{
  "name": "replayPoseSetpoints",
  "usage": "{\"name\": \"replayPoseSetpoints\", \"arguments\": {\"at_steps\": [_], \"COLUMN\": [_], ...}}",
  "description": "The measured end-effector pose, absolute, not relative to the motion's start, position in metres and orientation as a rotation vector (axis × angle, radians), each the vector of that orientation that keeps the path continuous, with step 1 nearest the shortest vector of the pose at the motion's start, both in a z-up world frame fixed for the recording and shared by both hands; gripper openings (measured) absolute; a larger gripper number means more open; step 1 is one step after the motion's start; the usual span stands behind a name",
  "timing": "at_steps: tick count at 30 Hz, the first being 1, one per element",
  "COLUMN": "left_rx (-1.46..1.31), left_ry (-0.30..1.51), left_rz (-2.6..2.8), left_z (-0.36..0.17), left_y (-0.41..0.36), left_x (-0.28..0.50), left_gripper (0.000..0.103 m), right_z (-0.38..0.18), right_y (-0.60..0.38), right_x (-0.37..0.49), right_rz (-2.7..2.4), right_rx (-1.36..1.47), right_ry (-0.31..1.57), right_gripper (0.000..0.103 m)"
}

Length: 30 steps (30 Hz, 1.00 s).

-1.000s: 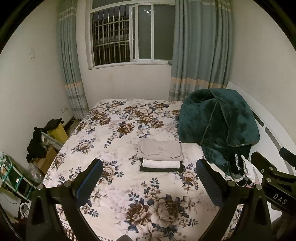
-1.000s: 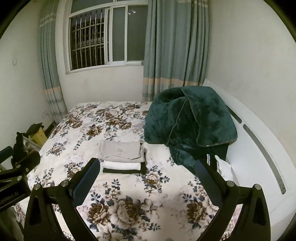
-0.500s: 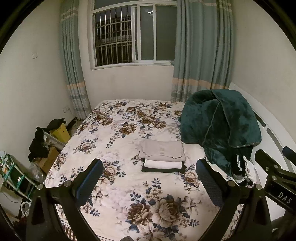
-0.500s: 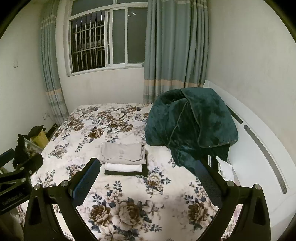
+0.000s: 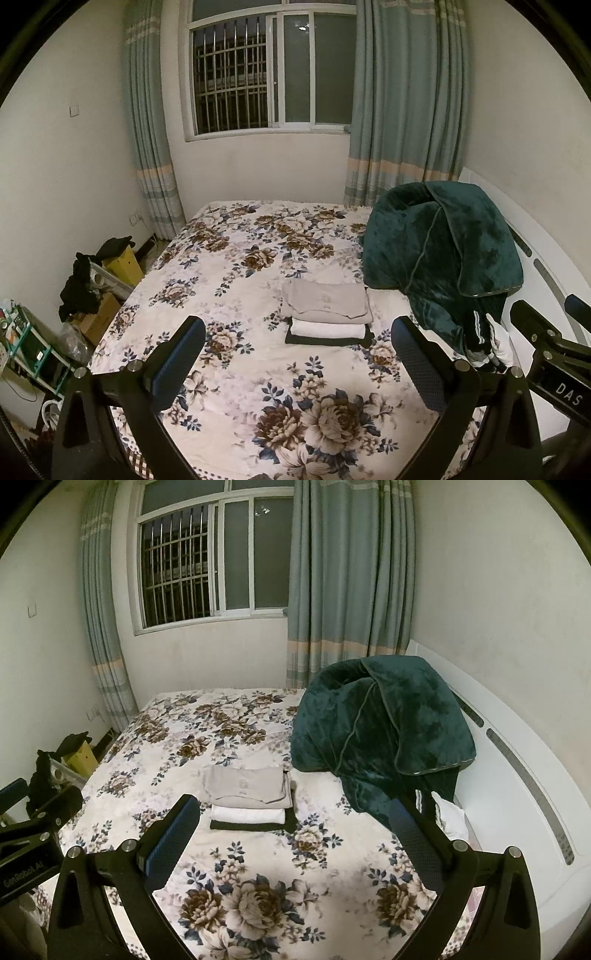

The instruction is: Fold small clothes

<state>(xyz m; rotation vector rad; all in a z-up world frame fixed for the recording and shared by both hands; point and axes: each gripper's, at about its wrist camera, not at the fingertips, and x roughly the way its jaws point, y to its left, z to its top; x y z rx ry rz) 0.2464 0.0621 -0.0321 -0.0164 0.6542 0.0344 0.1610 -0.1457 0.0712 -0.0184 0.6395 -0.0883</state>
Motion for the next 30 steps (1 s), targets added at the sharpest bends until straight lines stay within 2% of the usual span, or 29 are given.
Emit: {"name": "replayPoseSetpoints", "arguments": {"at_steps": [30], "left_rx": [-0.015], "left_ry": [0.643], "left_rz": [0.042], "left_z": [-0.0261], "left_y": [0.0601], "left_x": [0.2442], "left_gripper": [0.103], "right_z": [0.0697], "right_y": [-0.1426], "right_x": [0.1554], "right_rz": [-0.100], "right_rx": [-0.010], "right_ry": [0.633], "right_gripper": [0.103]}}
